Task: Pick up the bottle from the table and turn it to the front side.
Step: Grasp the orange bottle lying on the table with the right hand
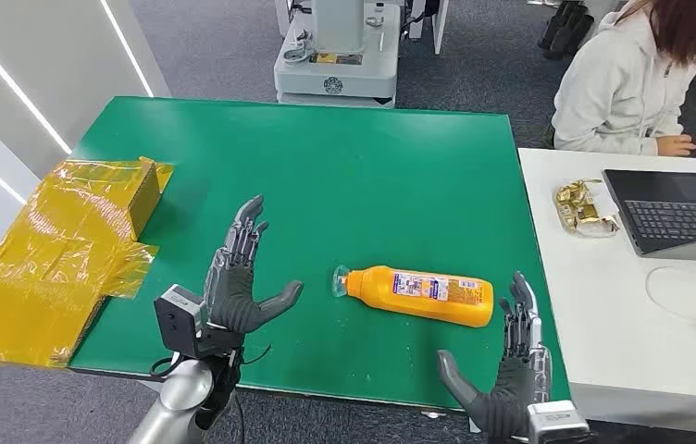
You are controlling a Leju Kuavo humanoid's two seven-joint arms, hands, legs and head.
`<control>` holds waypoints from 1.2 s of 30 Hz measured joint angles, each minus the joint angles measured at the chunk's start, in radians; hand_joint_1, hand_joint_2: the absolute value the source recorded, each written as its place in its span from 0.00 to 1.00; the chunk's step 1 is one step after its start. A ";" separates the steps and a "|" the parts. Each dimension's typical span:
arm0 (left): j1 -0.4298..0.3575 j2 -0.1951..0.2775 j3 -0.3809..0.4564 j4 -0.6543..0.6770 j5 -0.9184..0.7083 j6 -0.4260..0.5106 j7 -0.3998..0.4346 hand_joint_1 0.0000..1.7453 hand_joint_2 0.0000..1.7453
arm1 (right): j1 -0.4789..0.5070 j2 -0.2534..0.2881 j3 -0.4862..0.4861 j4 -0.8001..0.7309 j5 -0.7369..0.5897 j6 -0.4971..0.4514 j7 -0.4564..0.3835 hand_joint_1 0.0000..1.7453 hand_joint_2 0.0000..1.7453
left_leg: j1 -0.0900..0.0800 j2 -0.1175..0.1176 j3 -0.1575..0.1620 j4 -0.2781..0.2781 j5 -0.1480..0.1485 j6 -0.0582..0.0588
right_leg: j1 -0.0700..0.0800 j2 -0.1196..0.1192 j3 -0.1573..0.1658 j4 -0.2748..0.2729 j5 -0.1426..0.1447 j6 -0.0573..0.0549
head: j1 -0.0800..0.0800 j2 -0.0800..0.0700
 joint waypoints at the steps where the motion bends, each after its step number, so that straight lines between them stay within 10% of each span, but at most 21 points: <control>1: 0.000 0.000 0.000 0.000 0.000 0.000 0.000 0.00 1.00 | -0.001 -0.001 0.000 0.001 0.001 -0.002 0.000 0.00 1.00 | 0.000 0.000 0.000 0.000 0.000 0.000 | 0.000 0.000 0.000 0.000 0.000 0.000 | 0.000 0.000; 23: -0.033 -0.048 0.000 0.054 -0.023 -0.054 -0.010 0.00 1.00 | -0.152 -0.048 -0.046 0.062 0.415 0.012 0.122 0.00 1.00 | 0.000 0.000 0.000 0.001 0.000 0.000 | 0.000 0.000 0.000 0.000 0.000 0.000 | 0.000 0.000; 36: -0.063 -0.065 0.000 0.101 -0.034 -0.104 0.000 0.00 1.00 | -0.406 -0.213 0.011 0.366 0.455 0.230 0.219 0.00 1.00 | 0.000 0.000 0.000 0.001 0.000 0.000 | 0.000 0.000 0.000 0.000 0.001 0.000 | 0.000 0.000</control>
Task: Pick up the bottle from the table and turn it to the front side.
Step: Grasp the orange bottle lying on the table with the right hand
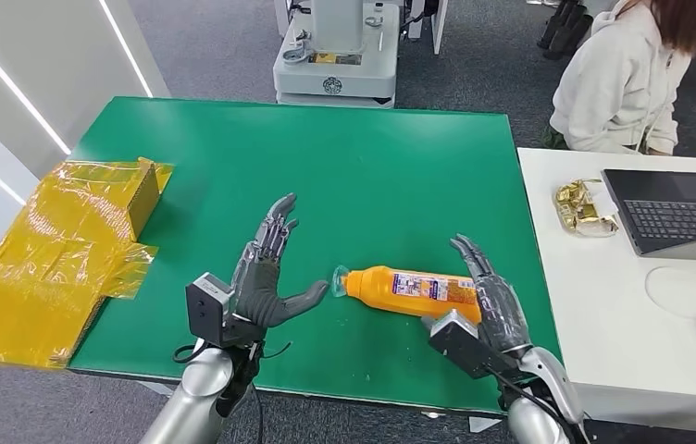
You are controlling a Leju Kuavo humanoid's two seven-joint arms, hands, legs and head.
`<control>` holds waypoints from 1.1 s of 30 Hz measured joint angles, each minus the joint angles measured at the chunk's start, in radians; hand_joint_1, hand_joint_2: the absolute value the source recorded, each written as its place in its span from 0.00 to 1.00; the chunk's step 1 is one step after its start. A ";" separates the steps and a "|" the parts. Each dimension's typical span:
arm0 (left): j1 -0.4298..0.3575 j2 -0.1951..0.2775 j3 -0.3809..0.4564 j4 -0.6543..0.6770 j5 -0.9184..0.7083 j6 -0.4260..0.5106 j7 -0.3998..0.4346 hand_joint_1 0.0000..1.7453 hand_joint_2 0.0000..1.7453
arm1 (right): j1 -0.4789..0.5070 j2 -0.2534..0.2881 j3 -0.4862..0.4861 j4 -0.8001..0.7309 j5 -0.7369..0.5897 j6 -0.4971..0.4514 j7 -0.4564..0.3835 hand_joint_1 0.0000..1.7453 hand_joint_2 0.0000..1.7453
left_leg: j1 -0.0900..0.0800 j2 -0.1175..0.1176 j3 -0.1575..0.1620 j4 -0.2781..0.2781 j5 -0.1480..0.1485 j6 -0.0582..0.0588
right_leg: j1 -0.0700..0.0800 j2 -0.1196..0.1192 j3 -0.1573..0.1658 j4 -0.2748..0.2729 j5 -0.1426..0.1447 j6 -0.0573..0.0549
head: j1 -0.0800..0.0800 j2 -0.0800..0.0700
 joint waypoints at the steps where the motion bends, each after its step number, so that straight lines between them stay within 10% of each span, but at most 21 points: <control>1: 0.000 0.000 0.000 0.002 0.000 -0.002 0.000 0.00 1.00 | -0.023 -0.017 0.015 0.029 -0.006 0.018 0.007 0.00 1.00 | 0.000 0.000 0.000 0.000 0.000 0.000 | 0.000 0.000 0.000 0.000 0.000 0.000 | 0.000 0.000; 16: -0.014 0.005 0.000 0.055 -0.003 -0.039 0.002 0.00 1.00 | -0.358 -0.175 0.334 0.376 -0.122 0.216 0.036 0.00 1.00 | 0.000 -0.001 0.000 0.000 0.000 0.000 | 0.000 0.000 0.000 0.000 0.000 0.000 | 0.000 0.000; 33: -0.015 0.021 0.001 0.087 0.018 -0.060 0.002 0.00 1.00 | -0.454 -0.236 0.513 0.433 -0.173 0.298 0.117 0.00 1.00 | 0.000 -0.001 0.000 0.001 0.000 0.000 | 0.000 -0.001 0.000 0.000 0.000 0.000 | 0.000 0.000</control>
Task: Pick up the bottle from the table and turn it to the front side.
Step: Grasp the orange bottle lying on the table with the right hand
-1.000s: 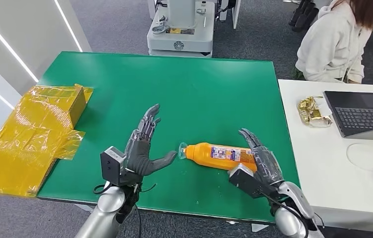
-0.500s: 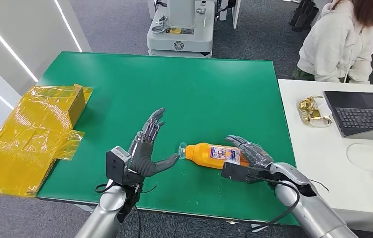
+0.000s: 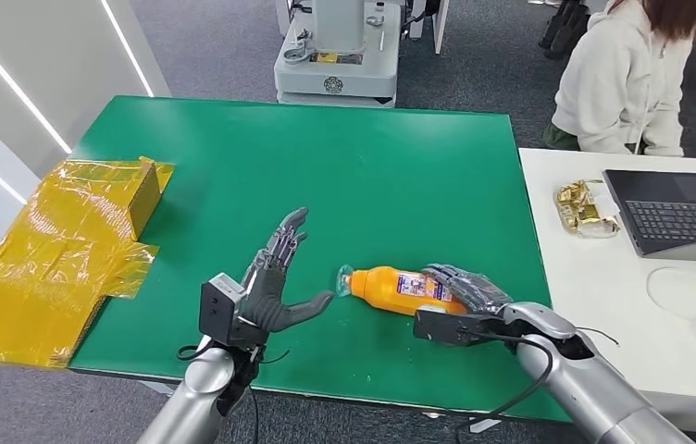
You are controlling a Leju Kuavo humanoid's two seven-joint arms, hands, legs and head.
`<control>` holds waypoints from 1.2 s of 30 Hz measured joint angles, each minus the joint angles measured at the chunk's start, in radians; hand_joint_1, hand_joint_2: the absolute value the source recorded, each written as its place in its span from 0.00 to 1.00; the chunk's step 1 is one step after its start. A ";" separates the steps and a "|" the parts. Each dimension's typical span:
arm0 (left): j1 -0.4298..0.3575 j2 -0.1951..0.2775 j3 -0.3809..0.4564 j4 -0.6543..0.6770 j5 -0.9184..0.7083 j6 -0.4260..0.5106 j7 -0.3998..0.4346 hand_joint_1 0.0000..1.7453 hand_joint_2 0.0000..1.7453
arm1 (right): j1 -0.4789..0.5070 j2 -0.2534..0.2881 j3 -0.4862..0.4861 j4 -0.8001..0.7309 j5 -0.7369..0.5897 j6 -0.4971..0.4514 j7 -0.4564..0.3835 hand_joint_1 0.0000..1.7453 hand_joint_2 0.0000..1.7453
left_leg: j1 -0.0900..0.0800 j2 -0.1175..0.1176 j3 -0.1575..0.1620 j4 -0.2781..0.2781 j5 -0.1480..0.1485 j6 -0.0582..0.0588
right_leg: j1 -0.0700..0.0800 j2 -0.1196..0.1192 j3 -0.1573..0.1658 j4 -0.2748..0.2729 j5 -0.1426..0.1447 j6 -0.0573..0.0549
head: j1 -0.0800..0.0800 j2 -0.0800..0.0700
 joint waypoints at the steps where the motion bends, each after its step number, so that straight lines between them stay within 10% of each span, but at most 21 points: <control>1: 0.001 0.000 0.000 0.000 0.003 -0.002 0.001 0.00 1.00 | -0.007 -0.010 0.012 -0.004 -0.004 0.012 0.009 0.00 1.00 | 0.000 0.000 0.000 0.000 0.000 0.000 | 0.000 0.000 0.000 0.000 0.000 0.000 | 0.000 0.000; 8: 0.012 0.004 0.014 0.000 0.020 -0.009 0.009 0.00 1.00 | -0.046 -0.063 0.077 -0.022 -0.024 0.068 0.059 0.05 1.00 | 0.000 0.000 0.000 0.000 0.000 0.000 | 0.000 0.000 0.000 0.000 0.000 0.000 | 0.000 0.000; 15: 0.028 0.005 0.032 0.000 0.039 -0.010 0.018 0.00 1.00 | -0.086 -0.081 0.139 -0.022 -0.031 0.123 0.094 0.72 1.00 | 0.000 0.000 0.000 0.000 0.000 0.000 | 0.000 0.000 0.000 0.000 0.000 0.000 | 0.000 0.000; 22: 0.029 0.004 0.046 0.000 0.043 -0.010 0.021 0.00 1.00 | -0.122 -0.078 0.182 0.001 -0.028 0.123 0.103 0.75 1.00 | 0.000 0.000 0.000 0.000 0.000 0.000 | 0.000 0.000 0.000 0.000 0.000 0.000 | 0.000 0.000; 26: 0.029 0.004 0.049 0.000 0.043 -0.010 0.022 0.00 1.00 | -0.129 -0.076 0.193 0.010 -0.028 0.122 0.102 0.97 1.00 | 0.000 0.000 0.000 0.000 0.000 0.000 | 0.000 0.000 0.000 0.000 0.000 0.000 | 0.000 0.000; 36: 0.046 0.004 0.051 0.000 0.042 -0.008 0.022 0.00 1.00 | -0.105 -0.073 0.206 0.030 -0.055 -0.016 0.033 1.00 1.00 | 0.000 0.000 0.001 0.000 0.000 0.000 | 0.000 0.000 0.000 0.000 0.000 0.000 | 0.000 0.000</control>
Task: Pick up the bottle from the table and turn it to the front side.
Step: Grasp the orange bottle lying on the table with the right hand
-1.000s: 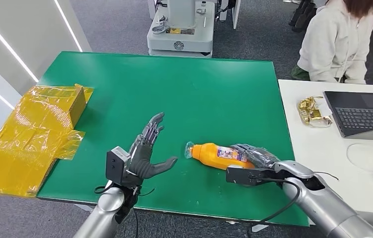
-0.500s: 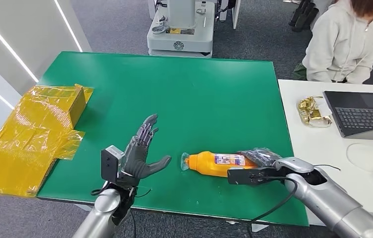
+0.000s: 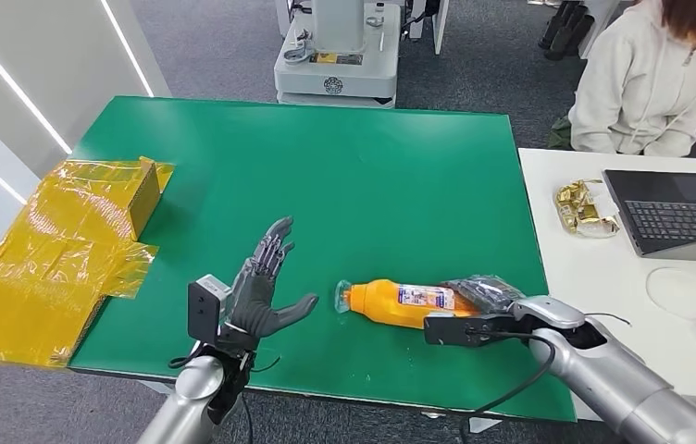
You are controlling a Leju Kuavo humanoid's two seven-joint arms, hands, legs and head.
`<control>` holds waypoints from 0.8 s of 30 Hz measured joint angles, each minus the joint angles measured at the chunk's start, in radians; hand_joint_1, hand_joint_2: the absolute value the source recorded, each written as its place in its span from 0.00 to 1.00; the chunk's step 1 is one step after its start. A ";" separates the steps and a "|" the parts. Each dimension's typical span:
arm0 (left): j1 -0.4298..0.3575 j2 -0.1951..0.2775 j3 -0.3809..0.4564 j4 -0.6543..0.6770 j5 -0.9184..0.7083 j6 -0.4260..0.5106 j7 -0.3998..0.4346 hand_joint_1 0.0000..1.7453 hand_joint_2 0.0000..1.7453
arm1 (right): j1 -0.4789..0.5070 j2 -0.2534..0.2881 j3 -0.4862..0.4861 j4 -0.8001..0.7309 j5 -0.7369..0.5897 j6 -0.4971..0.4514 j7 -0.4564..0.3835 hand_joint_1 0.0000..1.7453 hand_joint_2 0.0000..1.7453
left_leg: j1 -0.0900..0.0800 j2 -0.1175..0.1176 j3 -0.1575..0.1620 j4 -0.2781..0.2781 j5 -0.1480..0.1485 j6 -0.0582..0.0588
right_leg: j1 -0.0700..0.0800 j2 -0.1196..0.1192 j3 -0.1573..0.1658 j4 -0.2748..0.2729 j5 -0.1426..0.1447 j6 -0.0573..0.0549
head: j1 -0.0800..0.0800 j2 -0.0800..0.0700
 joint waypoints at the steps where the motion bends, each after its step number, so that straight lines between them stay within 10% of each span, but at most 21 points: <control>1: 0.001 0.000 0.000 0.000 -0.001 0.002 -0.001 0.00 1.00 | 0.014 0.000 -0.007 0.000 -0.023 -0.033 -0.024 1.00 1.00 | 0.000 0.000 0.000 0.000 0.000 0.000 | 0.000 0.000 0.000 0.000 0.000 0.000 | 0.000 0.000; 9: 0.021 -0.003 0.005 -0.002 -0.063 0.076 -0.032 0.00 1.00 | 0.331 0.023 -0.256 -0.124 -0.271 -0.220 -0.248 1.00 1.00 | 0.001 -0.009 -0.003 0.000 -0.001 0.000 | 0.001 -0.008 0.000 0.000 -0.003 0.001 | 0.000 0.000; 24: 0.042 0.001 0.007 -0.044 -0.110 0.147 -0.033 0.00 1.00 | 0.736 0.201 -0.631 -0.385 -0.256 -0.303 -0.274 1.00 1.00 | 0.000 -0.007 -0.003 -0.001 -0.003 0.000 | 0.000 -0.007 0.000 0.000 -0.005 0.001 | 0.000 0.000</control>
